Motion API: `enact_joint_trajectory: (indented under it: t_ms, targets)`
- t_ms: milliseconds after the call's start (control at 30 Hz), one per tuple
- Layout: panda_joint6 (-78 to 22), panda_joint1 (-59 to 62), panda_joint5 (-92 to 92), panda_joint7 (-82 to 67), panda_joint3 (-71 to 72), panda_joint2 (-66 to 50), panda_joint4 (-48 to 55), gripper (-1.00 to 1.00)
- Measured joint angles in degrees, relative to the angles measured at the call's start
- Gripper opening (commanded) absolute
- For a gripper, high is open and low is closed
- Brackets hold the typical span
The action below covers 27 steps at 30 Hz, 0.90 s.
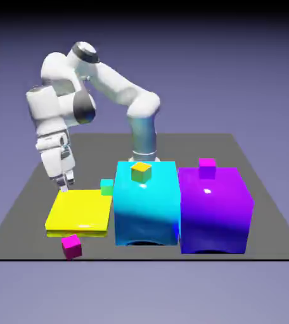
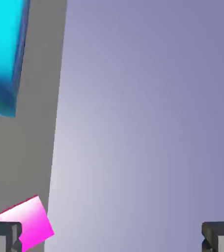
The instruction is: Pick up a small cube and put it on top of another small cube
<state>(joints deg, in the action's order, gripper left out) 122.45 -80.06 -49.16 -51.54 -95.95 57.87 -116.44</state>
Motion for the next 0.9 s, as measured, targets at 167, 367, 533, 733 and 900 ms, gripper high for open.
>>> enact_joint_trajectory:
  t_ms: [167, 367, 533, 733, 900]
  targets:
    - [-5.6, -8.6, -5.3, -10.2, -10.4, 2.7, 4.8, 0.0]
    - [-5.0, -15.9, -5.1, -16.8, -19.8, 2.1, 6.9, 0.0]
    - [3.4, -23.2, 2.0, -20.6, -30.1, -3.0, 6.2, 0.0]
    - [10.7, -29.6, 8.2, -23.9, -39.2, -7.4, 5.5, -1.0]
    - [3.9, -23.7, 2.4, -20.8, -30.9, -3.3, 6.1, -1.0]
